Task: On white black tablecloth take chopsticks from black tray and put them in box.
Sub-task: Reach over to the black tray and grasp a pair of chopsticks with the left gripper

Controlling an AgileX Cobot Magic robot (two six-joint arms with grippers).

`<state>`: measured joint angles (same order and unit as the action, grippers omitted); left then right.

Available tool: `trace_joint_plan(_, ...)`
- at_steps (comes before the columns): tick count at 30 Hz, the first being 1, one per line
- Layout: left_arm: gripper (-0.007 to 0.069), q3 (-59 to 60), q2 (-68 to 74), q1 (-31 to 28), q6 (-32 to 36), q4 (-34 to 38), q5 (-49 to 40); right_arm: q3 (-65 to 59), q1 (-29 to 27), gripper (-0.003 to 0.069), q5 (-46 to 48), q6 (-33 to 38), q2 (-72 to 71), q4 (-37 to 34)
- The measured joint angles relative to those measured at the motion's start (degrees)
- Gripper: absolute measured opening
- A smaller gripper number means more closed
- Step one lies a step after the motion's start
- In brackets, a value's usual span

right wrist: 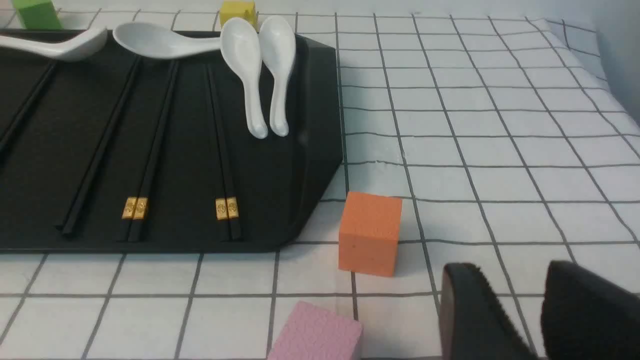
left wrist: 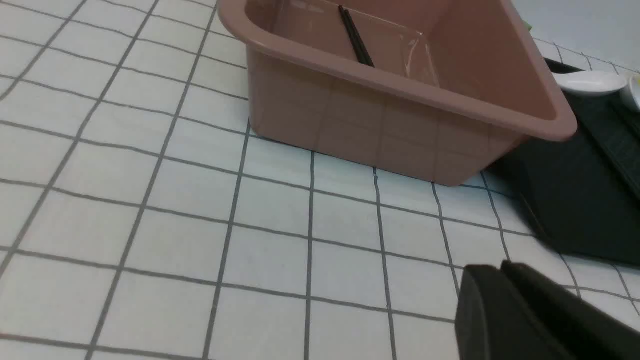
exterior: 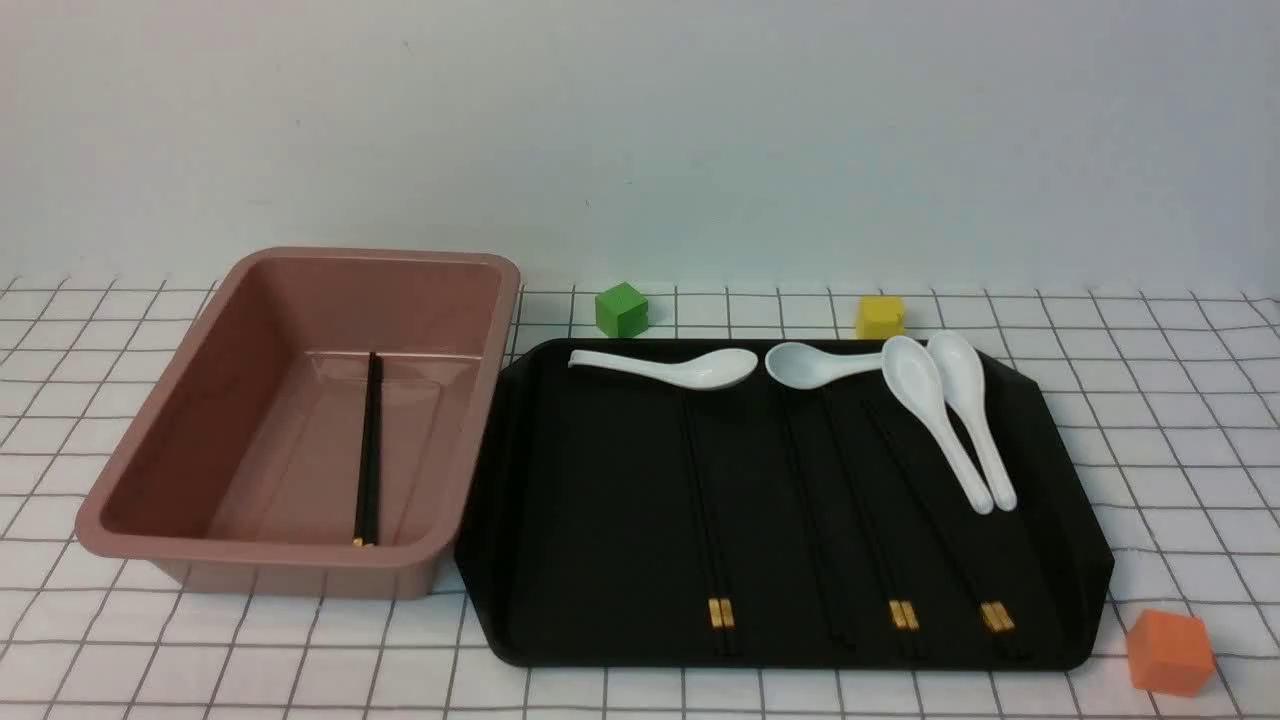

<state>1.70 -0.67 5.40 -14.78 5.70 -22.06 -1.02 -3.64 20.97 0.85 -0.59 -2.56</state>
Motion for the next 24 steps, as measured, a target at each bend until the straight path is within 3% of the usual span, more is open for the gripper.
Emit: trace_joint_plan(24,0.0052,0.00,0.00,0.00,0.00,0.00,0.00,0.00,0.00,0.0240,0.00,0.00,0.00,0.00)
